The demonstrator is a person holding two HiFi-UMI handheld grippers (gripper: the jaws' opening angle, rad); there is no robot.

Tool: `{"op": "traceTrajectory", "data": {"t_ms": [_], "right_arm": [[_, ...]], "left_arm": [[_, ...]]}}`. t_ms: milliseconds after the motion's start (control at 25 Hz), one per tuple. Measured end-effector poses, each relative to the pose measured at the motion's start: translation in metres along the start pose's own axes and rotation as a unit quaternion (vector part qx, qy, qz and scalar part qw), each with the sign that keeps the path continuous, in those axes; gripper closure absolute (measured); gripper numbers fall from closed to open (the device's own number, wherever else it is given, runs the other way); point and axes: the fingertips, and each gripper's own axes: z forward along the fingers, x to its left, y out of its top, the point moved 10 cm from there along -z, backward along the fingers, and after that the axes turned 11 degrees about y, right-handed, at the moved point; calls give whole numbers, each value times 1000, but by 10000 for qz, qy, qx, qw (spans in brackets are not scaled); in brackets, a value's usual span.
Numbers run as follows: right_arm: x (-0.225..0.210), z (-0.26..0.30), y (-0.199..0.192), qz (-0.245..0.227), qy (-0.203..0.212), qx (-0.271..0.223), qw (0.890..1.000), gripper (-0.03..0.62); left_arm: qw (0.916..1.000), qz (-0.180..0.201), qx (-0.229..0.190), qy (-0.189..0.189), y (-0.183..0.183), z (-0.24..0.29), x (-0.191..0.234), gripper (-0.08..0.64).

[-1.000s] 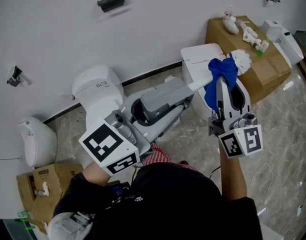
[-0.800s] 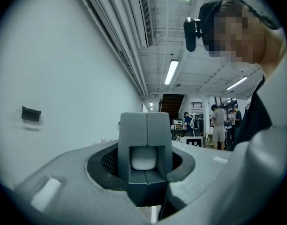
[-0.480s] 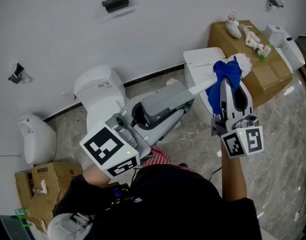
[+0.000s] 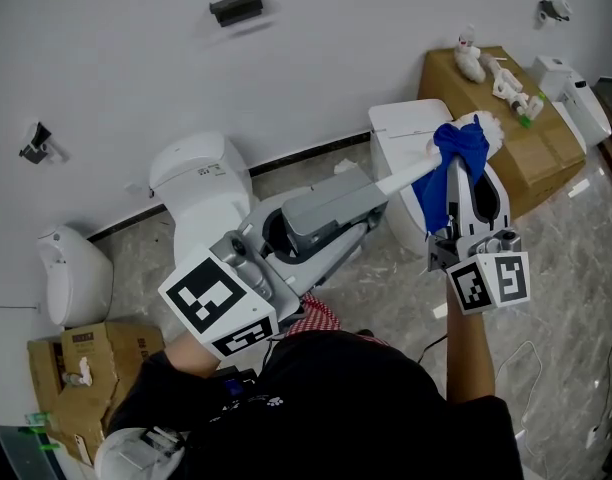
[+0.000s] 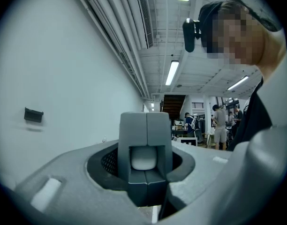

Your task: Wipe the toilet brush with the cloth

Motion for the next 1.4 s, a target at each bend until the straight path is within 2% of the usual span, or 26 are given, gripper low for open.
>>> {"op": "traceTrajectory", "data": {"t_ms": [800, 1160, 1400], "right_arm": [[-15, -7, 1, -281, -245, 170, 9992, 528], [-18, -7, 2, -585, -389, 297, 9971, 528], [-20, -9, 0, -422, -432, 260, 9978, 528]], "left_arm": [[10000, 1, -15, -33, 1, -2, -4, 391], [10000, -28, -26, -84, 2, -2, -1, 391], [10000, 7, -29, -68, 0, 0, -1, 391]]}}
